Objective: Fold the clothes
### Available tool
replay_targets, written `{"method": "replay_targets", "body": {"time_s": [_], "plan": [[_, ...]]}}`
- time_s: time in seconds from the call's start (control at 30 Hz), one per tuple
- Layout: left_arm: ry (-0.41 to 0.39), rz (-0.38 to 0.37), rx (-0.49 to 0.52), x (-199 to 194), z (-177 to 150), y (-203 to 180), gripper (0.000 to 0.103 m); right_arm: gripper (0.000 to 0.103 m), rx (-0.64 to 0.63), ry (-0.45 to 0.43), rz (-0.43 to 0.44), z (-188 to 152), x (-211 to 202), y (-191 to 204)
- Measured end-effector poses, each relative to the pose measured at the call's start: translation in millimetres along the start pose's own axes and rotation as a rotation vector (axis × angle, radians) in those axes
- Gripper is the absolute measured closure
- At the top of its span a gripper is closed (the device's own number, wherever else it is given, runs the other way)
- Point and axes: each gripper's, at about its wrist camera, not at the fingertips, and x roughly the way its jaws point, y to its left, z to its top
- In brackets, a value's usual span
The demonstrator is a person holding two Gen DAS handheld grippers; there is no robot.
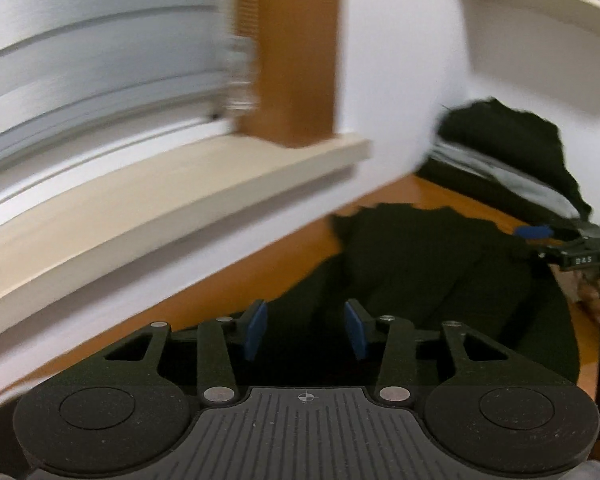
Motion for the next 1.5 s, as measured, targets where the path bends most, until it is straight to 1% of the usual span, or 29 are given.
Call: {"method": "replay_targets", "body": {"time_s": [0.1, 0.13, 0.2, 0.27, 0.3, 0.33, 0.37, 0.4, 0.47, 0.5, 0.53, 0.57, 0.63, 0.67, 0.8, 0.83, 0.93, 0.97, 1.0, 1.07, 1.17, 1.23, 1.3, 1.33, 1.4, 1.43, 1.5], "plan": [[0.027, -0.042, 0.040, 36, 16, -25, 0.050, 0.022, -0.002, 0.005, 0.000, 0, 1, 1], [0.039, -0.053, 0.052, 46, 19, -33, 0.048, 0.022, -0.003, 0.008, 0.000, 1, 2, 1], [0.060, -0.073, 0.077, 69, 25, -47, 0.045, 0.022, -0.006, 0.012, 0.004, 1, 3, 2], [0.081, -0.069, 0.108, 88, 29, -57, 0.046, 0.023, -0.014, 0.017, 0.013, 1, 3, 2], [0.086, -0.065, 0.115, 94, 29, -59, 0.053, 0.023, -0.018, 0.021, 0.019, 1, 4, 3], [0.089, -0.060, 0.116, 98, 29, -59, 0.074, 0.026, -0.021, 0.026, 0.025, 0, 5, 3], [0.092, -0.055, 0.118, 101, 29, -59, 0.088, 0.029, -0.025, 0.031, 0.031, 0, 6, 4], [0.075, -0.040, 0.112, 98, 30, -56, 0.098, 0.031, -0.028, 0.036, 0.037, 0, 6, 4], [0.014, 0.002, 0.091, 80, 35, -47, 0.098, 0.044, -0.034, 0.046, 0.058, 0, 8, 5], [-0.016, 0.022, 0.080, 72, 37, -42, 0.099, 0.047, -0.038, 0.051, 0.069, 0, 8, 5], [-0.047, 0.043, 0.070, 63, 40, -38, 0.099, 0.056, -0.038, 0.056, 0.079, 0, 9, 5], [-0.077, 0.064, 0.059, 54, 42, -33, 0.099, 0.069, -0.037, 0.054, 0.090, -1, 8, 5], [-0.138, 0.106, 0.038, 37, 47, -24, 0.099, 0.081, -0.037, 0.048, 0.111, -2, 7, 5], [-0.168, 0.126, 0.027, 28, 49, -20, 0.099, 0.084, -0.040, 0.045, 0.121, -2, 6, 5], [-0.290, 0.209, -0.016, -6, 59, -1, 0.099, 0.084, -0.047, 0.046, 0.148, -2, 5, 6], [-0.296, 0.218, -0.027, -9, 54, 4, 0.099, 0.082, -0.048, 0.050, 0.152, -2, 5, 6], [-0.271, 0.224, -0.064, -6, 27, 23, 0.099, 0.075, -0.013, 0.059, 0.162, 0, 6, 1], [-0.263, 0.225, -0.076, -5, 18, 30, 0.099, 0.070, -0.001, 0.061, 0.165, 1, 7, -1], [-0.257, 0.223, -0.093, -4, 9, 35, 0.099, 0.061, 0.011, 0.064, 0.168, 1, 7, -2], [-0.259, 0.203, -0.140, 0, -11, 50, 0.099, 0.058, 0.067, 0.048, 0.164, 7, 7, -10], [-0.269, 0.180, -0.199, 3, -34, 71, 0.099, 0.057, 0.119, 0.039, 0.117, 20, 13, -16], [-0.299, 0.180, -0.239, 1, -48, 84, 0.099, 0.057, 0.061, 0.085, 0.082, 32, 29, -2], [-0.363, 0.212, -0.287, -9, -59, 95, 0.099, 0.056, -0.004, 0.134, 0.060, 41, 47, 14], [-0.390, 0.223, -0.310, -15, -62, 100, 0.099, 0.056, -0.038, 0.159, 0.057, 44, 56, 23], [-0.428, 0.205, -0.332, -28, -63, 108, 0.099, 0.056, -0.094, 0.205, 0.056, 47, 74, 41], [-0.444, 0.195, -0.338, -33, -63, 111, 0.099, 0.056, -0.110, 0.225, 0.063, 47, 82, 49], [-0.460, 0.200, -0.330, -40, -63, 111, 0.099, 0.056, -0.133, 0.251, 0.085, 48, 93, 62]]}}
